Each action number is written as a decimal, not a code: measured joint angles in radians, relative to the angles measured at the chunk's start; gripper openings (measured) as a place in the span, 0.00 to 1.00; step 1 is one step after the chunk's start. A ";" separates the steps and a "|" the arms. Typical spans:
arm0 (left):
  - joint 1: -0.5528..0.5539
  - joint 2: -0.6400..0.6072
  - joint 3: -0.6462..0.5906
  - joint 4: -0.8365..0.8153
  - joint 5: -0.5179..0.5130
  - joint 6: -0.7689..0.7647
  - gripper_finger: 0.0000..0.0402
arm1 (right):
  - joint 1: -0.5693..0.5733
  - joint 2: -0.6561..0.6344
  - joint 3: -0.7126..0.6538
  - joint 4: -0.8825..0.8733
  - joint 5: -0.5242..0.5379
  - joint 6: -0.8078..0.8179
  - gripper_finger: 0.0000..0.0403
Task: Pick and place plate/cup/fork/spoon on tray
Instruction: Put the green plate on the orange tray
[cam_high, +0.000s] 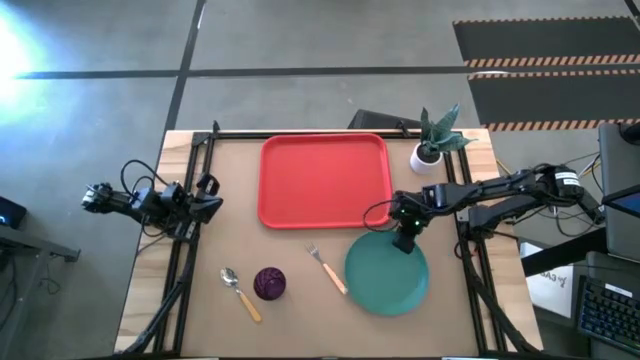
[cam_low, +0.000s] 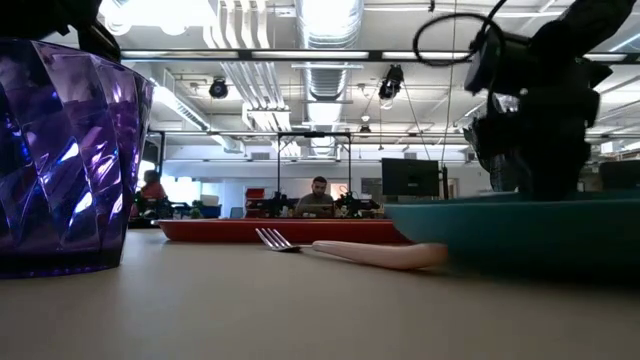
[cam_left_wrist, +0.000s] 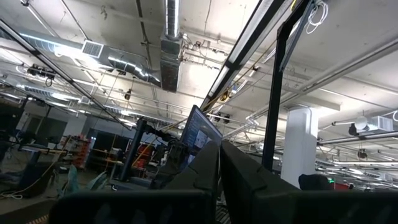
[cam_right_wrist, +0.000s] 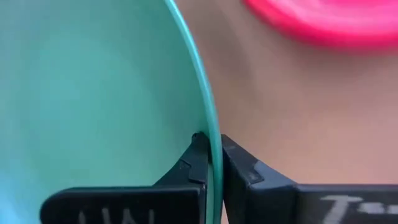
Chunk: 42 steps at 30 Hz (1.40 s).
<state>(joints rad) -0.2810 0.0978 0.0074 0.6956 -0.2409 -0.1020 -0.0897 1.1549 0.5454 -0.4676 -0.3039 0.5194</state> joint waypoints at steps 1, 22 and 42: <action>0.000 0.000 0.000 0.000 0.000 0.000 0.00 | 0.005 -0.014 0.000 0.035 0.004 0.016 0.02; 0.000 0.000 0.000 -0.001 0.000 0.002 0.00 | -0.056 -0.231 0.049 0.384 0.461 0.056 0.02; 0.000 0.000 0.000 -0.002 0.001 0.002 0.00 | -0.316 0.322 0.464 0.189 0.321 -0.150 0.02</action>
<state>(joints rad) -0.2810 0.0975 0.0071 0.6937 -0.2401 -0.1001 -0.4059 1.4772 1.0089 -0.2786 0.0170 0.3695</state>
